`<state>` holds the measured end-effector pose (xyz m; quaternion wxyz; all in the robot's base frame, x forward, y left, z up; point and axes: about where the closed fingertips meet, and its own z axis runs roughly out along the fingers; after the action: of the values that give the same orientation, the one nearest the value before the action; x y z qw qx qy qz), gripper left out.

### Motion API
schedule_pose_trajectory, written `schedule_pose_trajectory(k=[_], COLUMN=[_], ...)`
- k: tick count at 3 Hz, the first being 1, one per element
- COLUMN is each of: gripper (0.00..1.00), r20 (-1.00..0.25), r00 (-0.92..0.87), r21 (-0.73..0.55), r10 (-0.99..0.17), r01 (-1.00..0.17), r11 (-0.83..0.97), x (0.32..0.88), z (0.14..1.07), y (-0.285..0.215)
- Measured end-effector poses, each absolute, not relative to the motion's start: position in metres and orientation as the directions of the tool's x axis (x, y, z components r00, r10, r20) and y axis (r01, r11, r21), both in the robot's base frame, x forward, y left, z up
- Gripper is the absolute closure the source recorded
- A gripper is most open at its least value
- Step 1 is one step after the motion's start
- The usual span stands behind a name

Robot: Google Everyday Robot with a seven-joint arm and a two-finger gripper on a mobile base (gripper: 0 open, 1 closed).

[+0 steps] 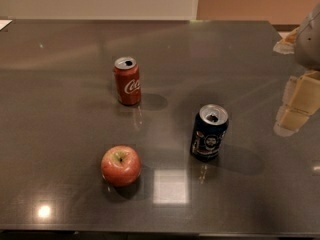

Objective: Move pepsi can near apple

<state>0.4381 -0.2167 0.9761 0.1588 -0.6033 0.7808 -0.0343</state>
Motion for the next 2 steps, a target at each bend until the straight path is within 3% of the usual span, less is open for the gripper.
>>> schedule_pose_trajectory(k=[2], gripper=[0.00], r20=[-0.209], r00=[-0.220], r21=[-0.244], r10=[-0.953], r01=[-0.932], r11=[0.269], x=[0.4380], z=[0.9757], y=[-0.2158])
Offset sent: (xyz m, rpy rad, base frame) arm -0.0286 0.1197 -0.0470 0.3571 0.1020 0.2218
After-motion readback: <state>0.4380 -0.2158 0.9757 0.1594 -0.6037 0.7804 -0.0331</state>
